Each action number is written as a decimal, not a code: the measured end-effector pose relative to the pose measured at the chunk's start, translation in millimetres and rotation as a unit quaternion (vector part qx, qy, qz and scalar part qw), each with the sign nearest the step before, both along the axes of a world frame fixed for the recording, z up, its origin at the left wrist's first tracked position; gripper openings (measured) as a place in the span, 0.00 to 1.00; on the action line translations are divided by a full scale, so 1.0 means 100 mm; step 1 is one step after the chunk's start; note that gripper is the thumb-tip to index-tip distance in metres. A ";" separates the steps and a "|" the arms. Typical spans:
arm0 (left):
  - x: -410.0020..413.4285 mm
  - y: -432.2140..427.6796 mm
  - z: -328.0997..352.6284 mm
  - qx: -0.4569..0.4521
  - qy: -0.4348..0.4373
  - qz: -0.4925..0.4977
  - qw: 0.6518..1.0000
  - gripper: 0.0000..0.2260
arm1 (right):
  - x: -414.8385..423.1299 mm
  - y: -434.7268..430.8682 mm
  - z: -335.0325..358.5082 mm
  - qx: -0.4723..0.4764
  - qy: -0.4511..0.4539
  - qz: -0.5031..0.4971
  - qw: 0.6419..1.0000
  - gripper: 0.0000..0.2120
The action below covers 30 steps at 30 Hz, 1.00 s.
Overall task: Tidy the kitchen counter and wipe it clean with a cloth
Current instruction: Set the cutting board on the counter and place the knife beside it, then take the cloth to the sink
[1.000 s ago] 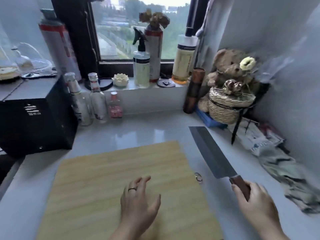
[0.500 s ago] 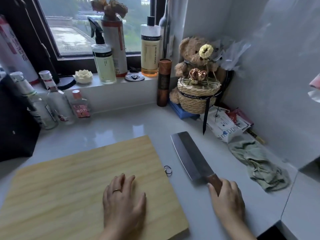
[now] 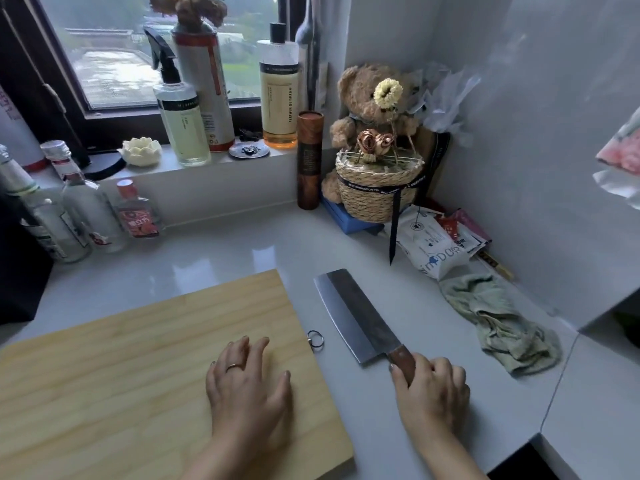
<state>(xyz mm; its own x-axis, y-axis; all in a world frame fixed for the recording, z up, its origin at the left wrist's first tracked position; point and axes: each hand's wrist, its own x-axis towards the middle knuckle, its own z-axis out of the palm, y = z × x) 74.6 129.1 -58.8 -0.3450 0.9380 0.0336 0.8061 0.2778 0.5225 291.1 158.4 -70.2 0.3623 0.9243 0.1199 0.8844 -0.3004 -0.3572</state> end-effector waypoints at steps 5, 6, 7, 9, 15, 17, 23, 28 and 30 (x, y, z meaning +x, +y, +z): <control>0.30 0.15 0.06 0.016 -0.023 -0.039 0.999 0.31 | 0.30 0.11 0.07 0.017 0.019 0.020 0.999 0.22; 0.36 0.18 0.07 0.019 -0.028 -0.050 0.998 0.31 | 0.43 0.16 0.12 0.052 0.029 0.008 0.998 0.22; 0.44 0.22 0.09 0.023 -0.034 -0.063 0.997 0.31 | 0.59 0.23 0.16 0.083 0.028 -0.008 0.996 0.22; 0.60 0.30 0.12 0.030 -0.042 -0.091 0.995 0.32 | 0.94 0.40 0.23 0.134 0.004 -0.037 0.990 0.23; 0.97 0.48 0.16 0.059 -0.049 -0.126 0.989 0.24 | 1.42 1.04 0.21 -0.056 0.006 -0.029 0.998 0.38; 1.01 0.49 0.17 0.070 -0.048 -0.128 0.988 0.24 | 1.42 1.16 0.16 -0.089 -0.017 -0.022 0.996 0.34; 0.96 0.48 0.41 0.102 -0.105 -0.120 0.982 0.18 | 1.06 1.14 0.57 0.021 0.267 0.148 0.952 0.22; 0.62 0.37 0.94 0.146 -0.332 -0.047 0.931 0.22 | 0.03 0.81 1.20 -0.001 0.365 0.420 0.831 0.19; 0.32 0.14 1.12 0.182 -0.421 0.015 0.888 0.28 | -0.43 0.58 1.34 -0.010 0.363 0.492 0.791 0.21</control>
